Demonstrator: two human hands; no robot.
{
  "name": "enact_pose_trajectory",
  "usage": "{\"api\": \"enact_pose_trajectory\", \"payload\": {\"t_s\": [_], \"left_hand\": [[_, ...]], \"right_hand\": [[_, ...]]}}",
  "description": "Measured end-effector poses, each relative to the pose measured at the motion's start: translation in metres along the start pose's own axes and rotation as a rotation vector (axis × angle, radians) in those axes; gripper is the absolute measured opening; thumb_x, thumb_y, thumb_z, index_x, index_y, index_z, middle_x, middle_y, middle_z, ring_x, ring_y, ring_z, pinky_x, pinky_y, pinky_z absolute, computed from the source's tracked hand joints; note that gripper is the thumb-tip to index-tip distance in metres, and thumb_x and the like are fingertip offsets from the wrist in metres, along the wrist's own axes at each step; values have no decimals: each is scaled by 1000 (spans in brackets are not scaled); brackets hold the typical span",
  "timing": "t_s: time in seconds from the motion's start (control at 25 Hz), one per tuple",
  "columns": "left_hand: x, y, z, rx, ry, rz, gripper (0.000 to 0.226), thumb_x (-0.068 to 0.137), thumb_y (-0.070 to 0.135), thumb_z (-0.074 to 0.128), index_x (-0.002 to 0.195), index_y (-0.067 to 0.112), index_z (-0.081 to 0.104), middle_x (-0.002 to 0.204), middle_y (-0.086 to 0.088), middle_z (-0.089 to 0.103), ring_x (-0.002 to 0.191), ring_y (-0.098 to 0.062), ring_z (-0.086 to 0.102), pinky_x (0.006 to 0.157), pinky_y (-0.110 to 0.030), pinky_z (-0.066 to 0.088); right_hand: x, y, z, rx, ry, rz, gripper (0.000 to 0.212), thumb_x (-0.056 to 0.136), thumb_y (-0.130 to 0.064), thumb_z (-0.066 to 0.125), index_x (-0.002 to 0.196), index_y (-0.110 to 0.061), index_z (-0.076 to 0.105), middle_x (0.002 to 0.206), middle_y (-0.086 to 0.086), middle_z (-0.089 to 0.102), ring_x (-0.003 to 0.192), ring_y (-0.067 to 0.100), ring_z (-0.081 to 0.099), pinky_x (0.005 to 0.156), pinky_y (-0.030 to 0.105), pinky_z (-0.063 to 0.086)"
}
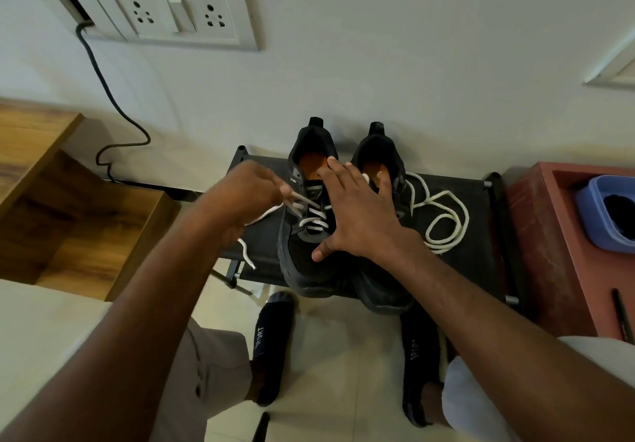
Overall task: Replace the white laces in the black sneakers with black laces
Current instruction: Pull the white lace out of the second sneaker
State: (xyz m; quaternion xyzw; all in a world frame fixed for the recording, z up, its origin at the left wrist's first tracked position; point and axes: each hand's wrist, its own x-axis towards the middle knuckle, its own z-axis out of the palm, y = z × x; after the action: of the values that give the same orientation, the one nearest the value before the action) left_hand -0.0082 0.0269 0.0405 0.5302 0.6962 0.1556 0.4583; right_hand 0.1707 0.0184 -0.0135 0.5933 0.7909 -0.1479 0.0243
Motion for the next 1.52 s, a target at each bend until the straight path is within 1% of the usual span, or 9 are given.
{"api": "enact_pose_trajectory", "payload": {"t_s": [0.2, 0.36, 0.72, 0.84, 0.92, 1.16, 1.24, 1.36, 1.52], "left_hand": [[-5, 4, 26, 202, 113, 207, 19, 102, 36, 62, 104, 18, 64, 90, 1, 70, 79, -10, 67, 62, -24, 46], [22, 7, 24, 425, 9, 153, 24, 94, 39, 73, 103, 21, 60, 83, -1, 73, 66, -17, 74, 74, -37, 62], [39, -13, 40, 656, 37, 262, 33, 87, 41, 79, 117, 30, 73, 106, 4, 72, 90, -19, 68, 78, -40, 60], [42, -10, 38, 549, 85, 244, 6, 85, 29, 81, 89, 31, 77, 94, 4, 73, 82, -17, 69, 75, -38, 60], [41, -6, 31, 449, 61, 212, 14, 85, 22, 82, 75, 28, 74, 85, 6, 72, 78, -11, 67, 71, -31, 56], [22, 10, -15, -633, -34, 75, 23, 101, -3, 52, 82, 8, 59, 106, -18, 76, 97, -28, 75, 77, -35, 62], [20, 12, -8, -754, -108, 73, 21, 105, -1, 45, 88, 6, 55, 103, -19, 77, 92, -30, 77, 72, -36, 63], [25, 7, 14, -177, 10, 194, 11, 105, 9, 51, 98, 11, 59, 89, -7, 70, 72, -18, 66, 57, -22, 50], [42, -12, 33, 567, 0, 359, 14, 93, 25, 74, 106, 19, 75, 97, 2, 68, 86, -16, 65, 65, -22, 46]], "right_hand": [[1, -3, 1, -20, 22, -7, 143, 56, -70, 90, 164, -24, 7, 175, 0, -3, 161, 25, 5, 123, 66, 4], [3, 0, 1, 42, 11, -11, 145, 55, -67, 92, 164, -25, 5, 175, -2, -4, 161, 21, 11, 124, 62, 4], [3, 0, 1, 47, 1, -10, 147, 55, -66, 92, 165, -26, 4, 175, -4, -4, 162, 22, 3, 123, 66, 9], [2, 0, 1, 17, 13, -1, 147, 54, -69, 91, 164, -26, 4, 175, -4, -4, 162, 22, 1, 123, 65, 10], [1, 0, 0, -10, 22, 10, 146, 55, -72, 89, 164, -25, 5, 175, -4, -2, 161, 23, 0, 122, 65, 12], [2, -1, -2, -34, 8, 27, 144, 56, -74, 87, 164, -24, 5, 175, -2, -2, 161, 26, 0, 121, 67, 13], [2, -1, -1, -18, 14, 24, 144, 55, -72, 89, 164, -24, 7, 174, -3, -1, 161, 25, 2, 121, 67, 13], [3, -2, 0, -3, 17, 20, 144, 55, -71, 90, 164, -26, 6, 174, -4, -2, 161, 23, 3, 121, 66, 14], [3, 0, 1, 21, 15, 22, 146, 53, -70, 91, 164, -28, 5, 175, -7, -2, 161, 21, 3, 123, 65, 13]]}}
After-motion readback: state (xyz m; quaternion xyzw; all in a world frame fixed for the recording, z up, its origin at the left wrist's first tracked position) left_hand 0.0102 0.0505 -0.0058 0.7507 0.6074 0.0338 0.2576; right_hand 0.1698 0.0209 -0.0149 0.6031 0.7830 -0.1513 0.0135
